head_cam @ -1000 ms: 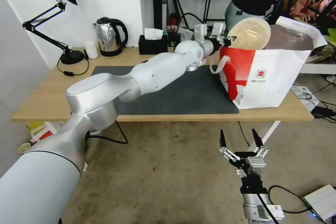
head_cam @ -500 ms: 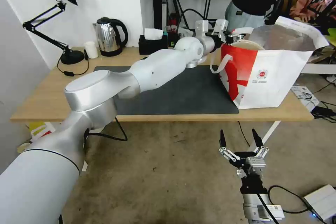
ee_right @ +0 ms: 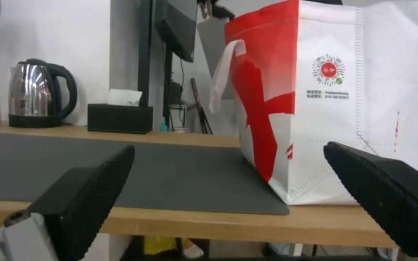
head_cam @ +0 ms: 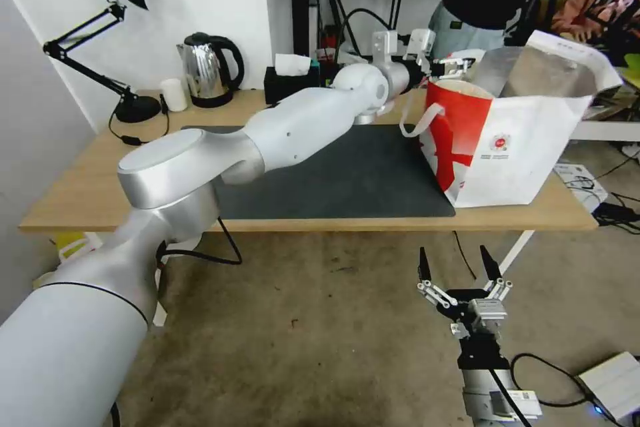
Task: Pick up the trash from the table and place it into the takeout bag.
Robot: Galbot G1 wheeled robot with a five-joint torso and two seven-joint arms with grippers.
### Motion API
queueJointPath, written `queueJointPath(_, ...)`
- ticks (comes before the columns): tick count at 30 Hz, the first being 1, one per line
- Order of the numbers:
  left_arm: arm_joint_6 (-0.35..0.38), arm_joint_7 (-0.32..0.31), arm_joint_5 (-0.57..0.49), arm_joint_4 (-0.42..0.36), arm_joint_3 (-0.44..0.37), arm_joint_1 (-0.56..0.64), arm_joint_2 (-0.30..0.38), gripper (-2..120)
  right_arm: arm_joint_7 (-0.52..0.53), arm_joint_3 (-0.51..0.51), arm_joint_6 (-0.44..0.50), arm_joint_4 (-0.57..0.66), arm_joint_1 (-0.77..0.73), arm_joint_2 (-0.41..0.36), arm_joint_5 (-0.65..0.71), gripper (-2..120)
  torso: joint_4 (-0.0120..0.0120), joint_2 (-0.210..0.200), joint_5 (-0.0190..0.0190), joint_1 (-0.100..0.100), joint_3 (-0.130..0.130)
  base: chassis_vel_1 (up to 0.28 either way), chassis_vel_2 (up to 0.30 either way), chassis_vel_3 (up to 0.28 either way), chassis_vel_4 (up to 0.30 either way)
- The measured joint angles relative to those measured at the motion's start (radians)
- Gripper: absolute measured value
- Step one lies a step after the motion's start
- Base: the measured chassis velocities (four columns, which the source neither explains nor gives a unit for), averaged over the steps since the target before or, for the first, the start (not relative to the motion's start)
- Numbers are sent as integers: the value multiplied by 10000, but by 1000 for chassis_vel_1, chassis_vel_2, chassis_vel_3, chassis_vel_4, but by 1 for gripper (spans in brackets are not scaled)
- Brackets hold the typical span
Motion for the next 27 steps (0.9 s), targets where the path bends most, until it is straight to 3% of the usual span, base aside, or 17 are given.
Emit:
queueJointPath(5, -14, -376, -15, -575, -267, -170, 270, 100, 1, 0, 0, 0, 0, 0, 0, 100, -2, 0, -1, 0, 0, 0, 0, 0, 0)
queueJointPath(6, -39, -668, -21, -1092, -399, -241, 558, 100, 0, 0, 0, 0, 0, 0, 0, 100, 0, 0, 0, 0, 0, 0, 0, 0, 0)
queueJointPath(8, -53, -785, -27, -1257, -470, -260, 664, 100, 0, 0, 0, 0, 0, -1, 0, 100, -1, 0, 0, 0, 0, 0, 0, 0, 0)
queueJointPath(10, -237, -1059, -134, -1986, -804, -372, 1157, 100, 0, 0, 0, 0, 0, 0, 0, 100, 1, 0, -1, 0, 0, 0, 0, 0, 0)
queueJointPath(12, -240, -1061, -135, -2000, -812, -376, 1167, 100, 0, 0, 0, 0, -1, -1, 0, 100, 1, 0, -1, 0, 0, 0, 0, 0, 0)
queueJointPath(20, -544, -1860, 31, -3318, -995, -581, 2399, 100, 0, 0, 0, 0, -1, -1, 0, 100, 0, -1, -2, 0, 0, 0, 0, 0, 0)
queueJointPath(23, -769, -2349, 659, -4518, -1199, -296, 3545, 100, 1, 0, 0, 0, -1, 0, 0, 100, -1, 0, -3, 0, 0, 0, 0, 0, 0)
queueJointPath(24, -769, -2349, 659, -4518, -1199, -296, 3545, 100, 1, 0, 0, 0, -1, 0, 0, 100, -1, 0, -3, 0, 0, 0, 0, 0, 0)
queueJointPath(27, -926, -2702, 1169, -5866, -1589, 72, 4612, 100, 1, 0, 0, 0, 1, -1, 0, 100, 4, -2, -4, 1, -1, 0, 0, 0, 0)
